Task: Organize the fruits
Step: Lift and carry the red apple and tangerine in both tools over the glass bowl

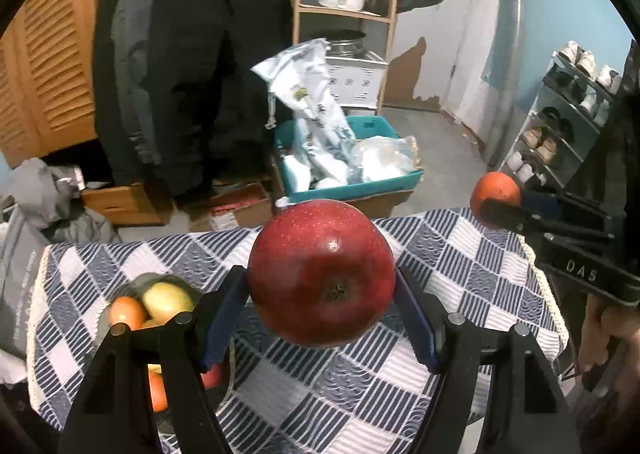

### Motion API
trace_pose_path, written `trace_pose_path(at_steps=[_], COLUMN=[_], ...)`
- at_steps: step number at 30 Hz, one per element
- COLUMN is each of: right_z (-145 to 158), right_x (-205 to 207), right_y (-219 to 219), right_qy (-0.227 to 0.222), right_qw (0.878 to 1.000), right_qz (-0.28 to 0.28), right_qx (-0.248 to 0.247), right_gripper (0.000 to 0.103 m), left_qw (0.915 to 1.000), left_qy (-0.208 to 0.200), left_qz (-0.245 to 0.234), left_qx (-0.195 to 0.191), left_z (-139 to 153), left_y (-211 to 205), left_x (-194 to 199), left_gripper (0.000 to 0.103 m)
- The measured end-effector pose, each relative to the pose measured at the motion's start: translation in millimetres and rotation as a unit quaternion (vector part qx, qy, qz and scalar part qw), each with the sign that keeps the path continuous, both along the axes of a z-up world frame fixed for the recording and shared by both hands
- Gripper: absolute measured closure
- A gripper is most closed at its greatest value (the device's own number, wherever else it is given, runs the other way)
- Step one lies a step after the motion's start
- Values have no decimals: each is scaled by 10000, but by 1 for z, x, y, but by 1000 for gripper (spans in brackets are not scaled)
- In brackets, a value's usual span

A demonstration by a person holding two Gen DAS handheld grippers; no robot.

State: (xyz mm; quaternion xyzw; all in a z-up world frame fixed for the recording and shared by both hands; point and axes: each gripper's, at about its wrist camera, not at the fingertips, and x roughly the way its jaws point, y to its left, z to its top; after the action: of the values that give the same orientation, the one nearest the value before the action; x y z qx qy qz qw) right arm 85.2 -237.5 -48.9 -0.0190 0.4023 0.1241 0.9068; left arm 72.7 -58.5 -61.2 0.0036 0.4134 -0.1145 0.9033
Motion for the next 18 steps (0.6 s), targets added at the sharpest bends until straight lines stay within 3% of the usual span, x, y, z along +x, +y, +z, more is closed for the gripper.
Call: trace_pose_path(at_steps=[8,18], right_z=[1,-23], right_x=[3,12], right_y=[44,106], right_qy=[33,356], right_qw=[9990,9943], right_qz=[447,1002], right_qx=[70,120], right_gripper=[60,60], left_qw=[9993,9965], left_qy=[14,136], left_qz=[366,823], left_qx=[8,18], left_z=[-2,-21], left_y=[51,106], left_x=[-12,-22], left_gripper=[28,28])
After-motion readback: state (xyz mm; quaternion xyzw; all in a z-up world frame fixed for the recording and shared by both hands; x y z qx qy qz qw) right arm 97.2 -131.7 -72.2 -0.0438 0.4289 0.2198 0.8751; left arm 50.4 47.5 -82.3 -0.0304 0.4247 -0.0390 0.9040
